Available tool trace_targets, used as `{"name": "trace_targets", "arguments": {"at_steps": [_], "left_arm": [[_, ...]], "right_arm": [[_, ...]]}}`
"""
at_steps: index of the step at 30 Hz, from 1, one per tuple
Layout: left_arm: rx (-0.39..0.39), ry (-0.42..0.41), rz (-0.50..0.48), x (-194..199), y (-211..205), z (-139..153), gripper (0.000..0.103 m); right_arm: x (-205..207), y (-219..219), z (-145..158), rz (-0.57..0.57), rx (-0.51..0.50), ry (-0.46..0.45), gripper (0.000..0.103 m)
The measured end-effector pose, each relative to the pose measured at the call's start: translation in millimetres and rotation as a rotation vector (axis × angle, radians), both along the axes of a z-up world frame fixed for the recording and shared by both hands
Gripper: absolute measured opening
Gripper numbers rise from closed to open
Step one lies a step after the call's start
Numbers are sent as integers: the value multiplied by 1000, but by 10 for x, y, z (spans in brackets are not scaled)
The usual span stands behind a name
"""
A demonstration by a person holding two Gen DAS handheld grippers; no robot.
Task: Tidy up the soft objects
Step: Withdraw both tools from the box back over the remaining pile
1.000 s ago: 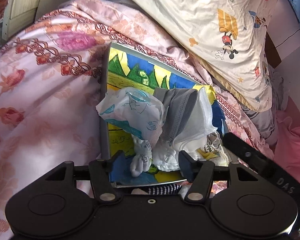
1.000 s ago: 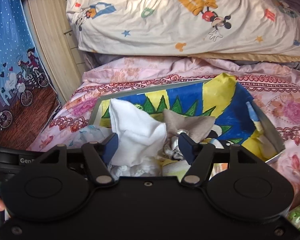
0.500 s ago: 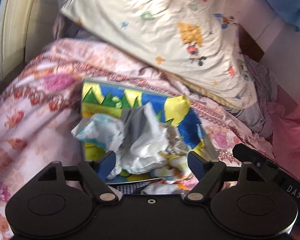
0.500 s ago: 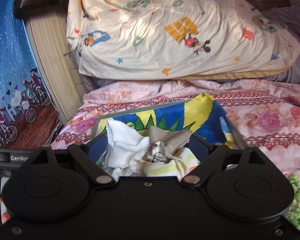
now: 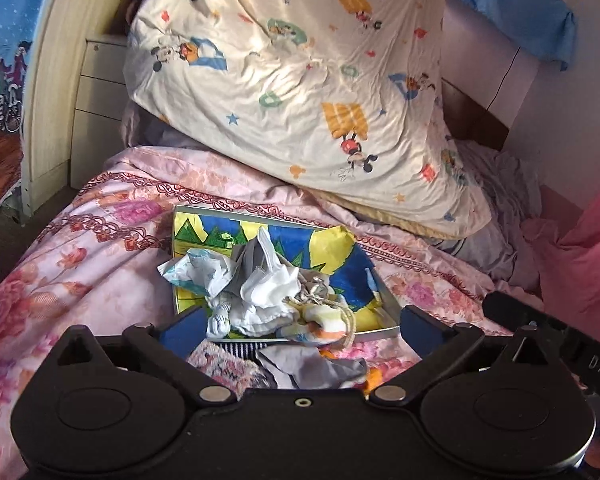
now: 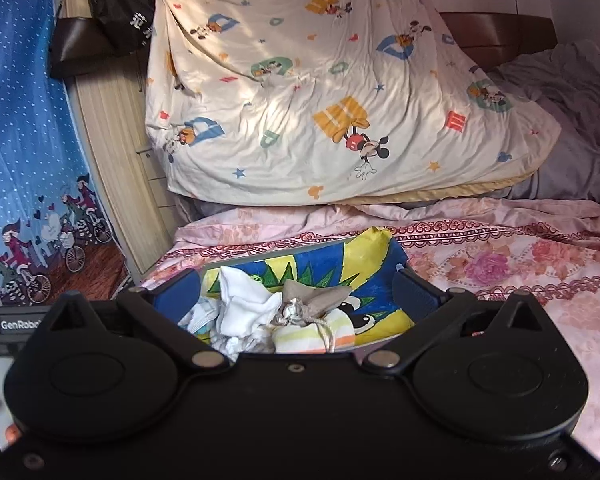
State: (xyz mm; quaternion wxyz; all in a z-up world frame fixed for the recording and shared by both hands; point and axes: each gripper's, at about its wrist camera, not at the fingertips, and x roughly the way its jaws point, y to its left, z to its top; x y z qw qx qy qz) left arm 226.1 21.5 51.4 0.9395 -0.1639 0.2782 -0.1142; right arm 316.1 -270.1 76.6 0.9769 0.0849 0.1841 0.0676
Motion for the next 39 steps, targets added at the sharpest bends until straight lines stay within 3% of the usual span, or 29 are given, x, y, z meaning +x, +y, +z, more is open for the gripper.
{"name": "trace_targets", "arguments": {"at_steps": [11, 16, 26, 39], "left_arm": [[-82, -19, 35, -735, 30, -4, 102], [-76, -25, 36, -947, 19, -78, 102], [31, -97, 83, -1252, -11, -334, 102], [163, -42, 93, -1218, -63, -601, 102]], "right_arm": [[-1093, -139, 57, 23, -8, -46, 103], [-1486, -167, -27, 14, -29, -30, 103], [-2003, -137, -312, 0, -62, -1, 103], [-2012, 40, -633, 18, -110, 60, 103]]}}
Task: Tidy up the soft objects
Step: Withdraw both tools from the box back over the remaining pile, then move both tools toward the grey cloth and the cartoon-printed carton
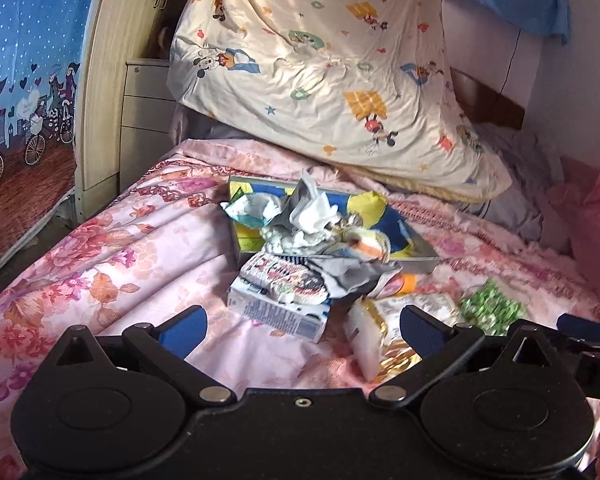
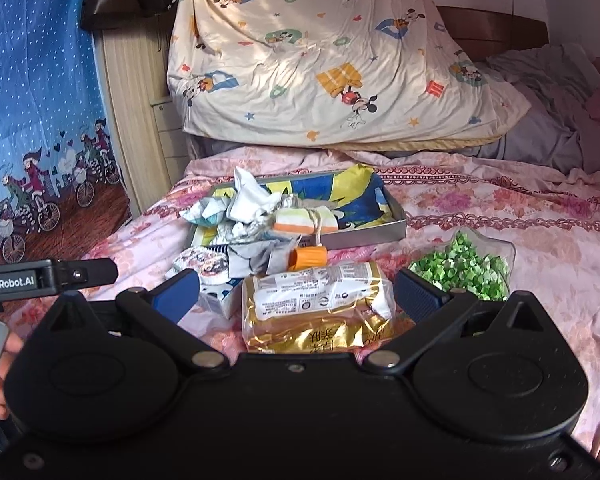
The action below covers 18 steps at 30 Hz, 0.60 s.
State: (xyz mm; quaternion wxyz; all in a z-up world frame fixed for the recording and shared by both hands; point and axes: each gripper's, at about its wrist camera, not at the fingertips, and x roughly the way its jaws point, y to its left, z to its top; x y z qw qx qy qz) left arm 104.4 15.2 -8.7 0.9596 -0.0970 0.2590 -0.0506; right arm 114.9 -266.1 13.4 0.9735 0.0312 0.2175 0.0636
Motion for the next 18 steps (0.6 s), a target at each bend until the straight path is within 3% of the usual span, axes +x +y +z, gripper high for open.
{"name": "trace_targets", "arguments": {"at_steps": [18], "left_arm": [[83, 106, 29, 69, -64, -152, 102]], "right_arm": [[371, 217, -288, 55, -72, 133, 102]]}}
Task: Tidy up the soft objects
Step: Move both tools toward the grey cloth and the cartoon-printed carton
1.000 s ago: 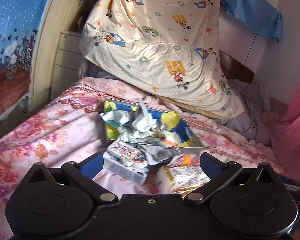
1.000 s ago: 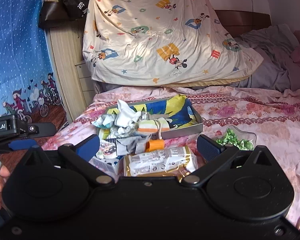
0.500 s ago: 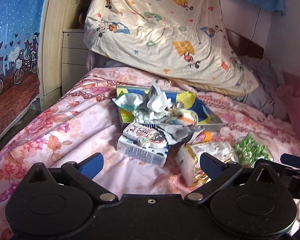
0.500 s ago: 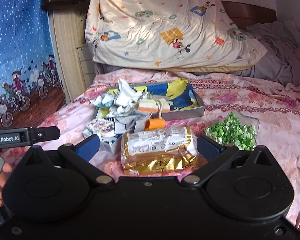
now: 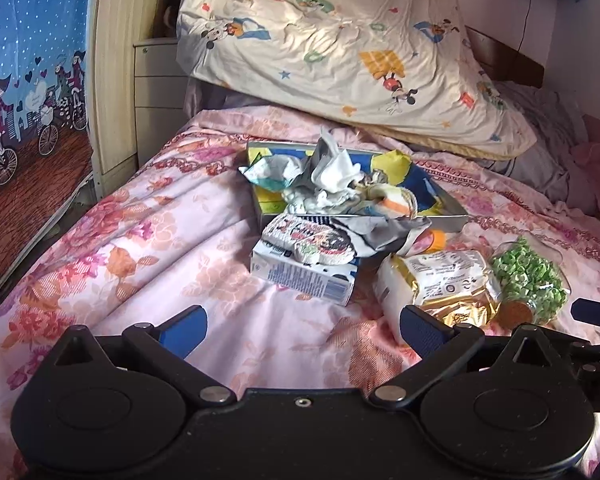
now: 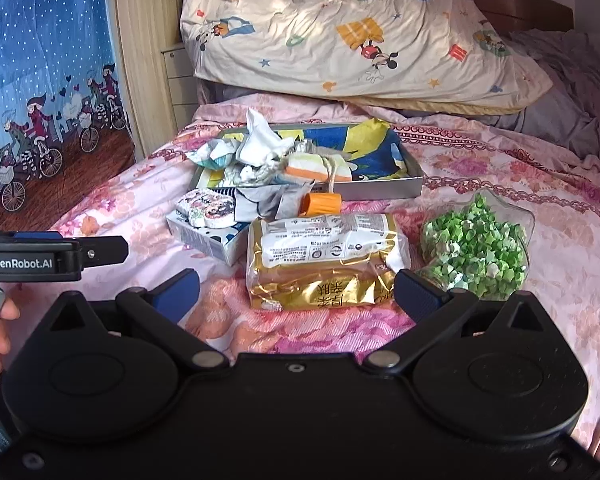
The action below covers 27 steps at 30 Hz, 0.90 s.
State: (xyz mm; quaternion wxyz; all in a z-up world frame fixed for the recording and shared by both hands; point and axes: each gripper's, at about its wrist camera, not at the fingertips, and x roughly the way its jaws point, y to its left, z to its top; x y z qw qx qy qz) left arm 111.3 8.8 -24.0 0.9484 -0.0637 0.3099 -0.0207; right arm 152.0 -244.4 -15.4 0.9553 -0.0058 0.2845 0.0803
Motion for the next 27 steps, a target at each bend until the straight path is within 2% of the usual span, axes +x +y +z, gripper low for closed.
{"name": "trace_targets", "arguments": {"at_steps": [12, 21, 27], "left_arm": [[-4, 74, 51, 48, 49, -76, 102], [-7, 78, 53, 48, 50, -48, 102], [-3, 76, 32, 91, 27, 79, 102]], "right_arm": [[34, -21, -59, -1, -2, 18, 103], [45, -51, -60, -10, 2, 21, 103], [57, -52, -38, -17, 20, 32, 103]]}}
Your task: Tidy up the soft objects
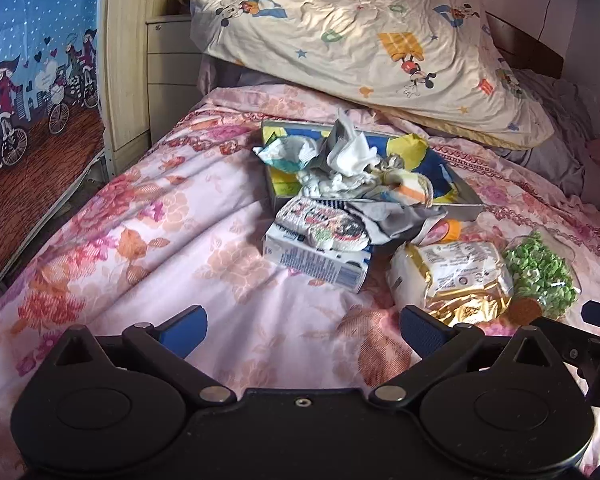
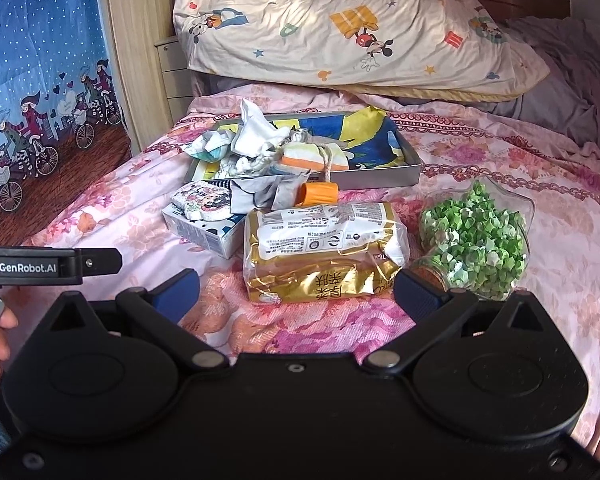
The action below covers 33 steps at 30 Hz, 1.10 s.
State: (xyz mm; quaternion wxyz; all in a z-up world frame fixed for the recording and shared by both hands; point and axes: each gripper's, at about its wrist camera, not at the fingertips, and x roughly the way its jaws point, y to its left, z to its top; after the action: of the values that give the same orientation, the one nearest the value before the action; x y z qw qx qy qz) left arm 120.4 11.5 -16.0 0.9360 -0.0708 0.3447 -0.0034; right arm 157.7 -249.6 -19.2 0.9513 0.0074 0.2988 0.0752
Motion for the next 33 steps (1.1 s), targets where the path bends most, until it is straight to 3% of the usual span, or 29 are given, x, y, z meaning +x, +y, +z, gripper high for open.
{"name": "trace_targets", "arguments": {"at_steps": [8, 16, 20, 23, 33], "left_arm": [[6, 14, -50, 301, -18, 176, 102], [137, -43, -197, 827, -21, 76, 102], [198, -105, -288, 1003, 2, -129, 102], [241, -108, -344, 1119, 1, -297, 102], [191, -94, -397, 1382, 77, -502, 102]], "right_arm": [[138, -10, 237, 22, 7, -7, 103], [628, -44, 388, 35, -46, -30, 103], [970, -66, 316, 36, 0, -43, 103], [1167, -69, 211, 53, 14, -58, 103], [1476, 167, -134, 134, -61, -70, 102]]}}
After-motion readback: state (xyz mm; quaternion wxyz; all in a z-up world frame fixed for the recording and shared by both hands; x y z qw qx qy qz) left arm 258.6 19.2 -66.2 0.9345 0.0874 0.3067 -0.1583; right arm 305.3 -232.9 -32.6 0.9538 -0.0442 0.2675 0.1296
